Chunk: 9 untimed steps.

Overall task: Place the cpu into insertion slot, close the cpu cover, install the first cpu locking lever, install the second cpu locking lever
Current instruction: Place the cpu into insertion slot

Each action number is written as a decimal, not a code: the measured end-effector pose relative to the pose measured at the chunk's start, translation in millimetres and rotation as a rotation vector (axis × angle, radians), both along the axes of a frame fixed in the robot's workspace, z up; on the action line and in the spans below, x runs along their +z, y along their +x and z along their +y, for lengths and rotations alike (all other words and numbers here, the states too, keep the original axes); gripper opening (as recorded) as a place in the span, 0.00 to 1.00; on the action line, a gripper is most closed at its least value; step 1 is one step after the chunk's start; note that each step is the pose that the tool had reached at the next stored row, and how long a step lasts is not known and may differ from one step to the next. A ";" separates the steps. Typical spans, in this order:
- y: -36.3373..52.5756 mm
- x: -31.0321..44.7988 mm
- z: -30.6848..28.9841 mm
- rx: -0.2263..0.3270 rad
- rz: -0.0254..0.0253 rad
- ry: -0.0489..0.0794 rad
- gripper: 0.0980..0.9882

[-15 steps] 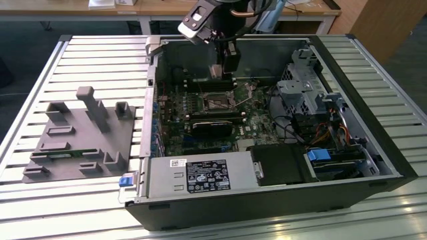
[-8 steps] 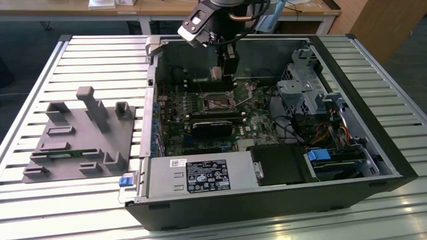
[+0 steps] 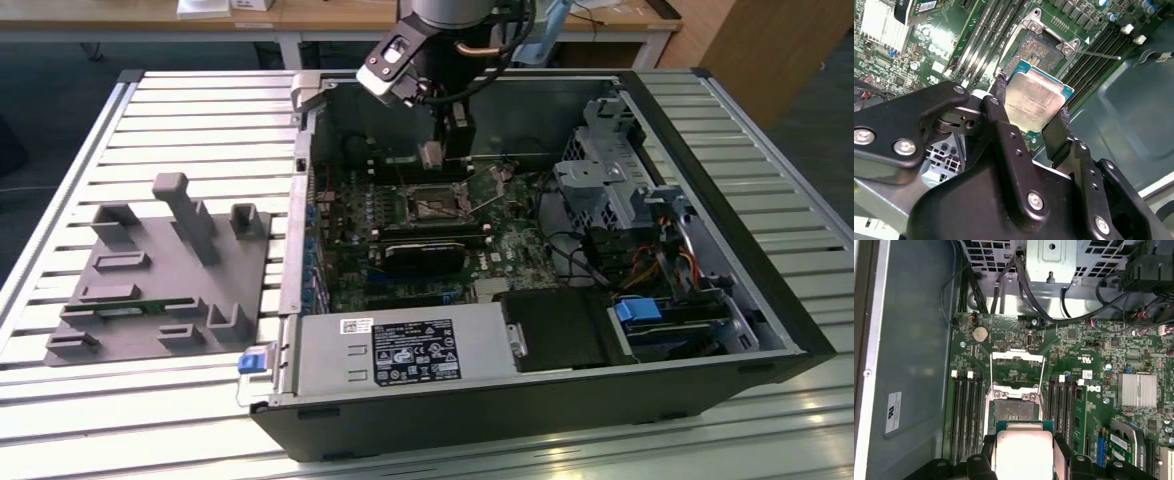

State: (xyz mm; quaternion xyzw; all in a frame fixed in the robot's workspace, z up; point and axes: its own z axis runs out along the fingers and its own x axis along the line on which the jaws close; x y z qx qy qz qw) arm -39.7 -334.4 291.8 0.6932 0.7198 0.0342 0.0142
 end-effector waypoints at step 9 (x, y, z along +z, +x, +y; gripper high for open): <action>0.0 -10.4 0.9 0.002 -0.0007 -0.001 0.50</action>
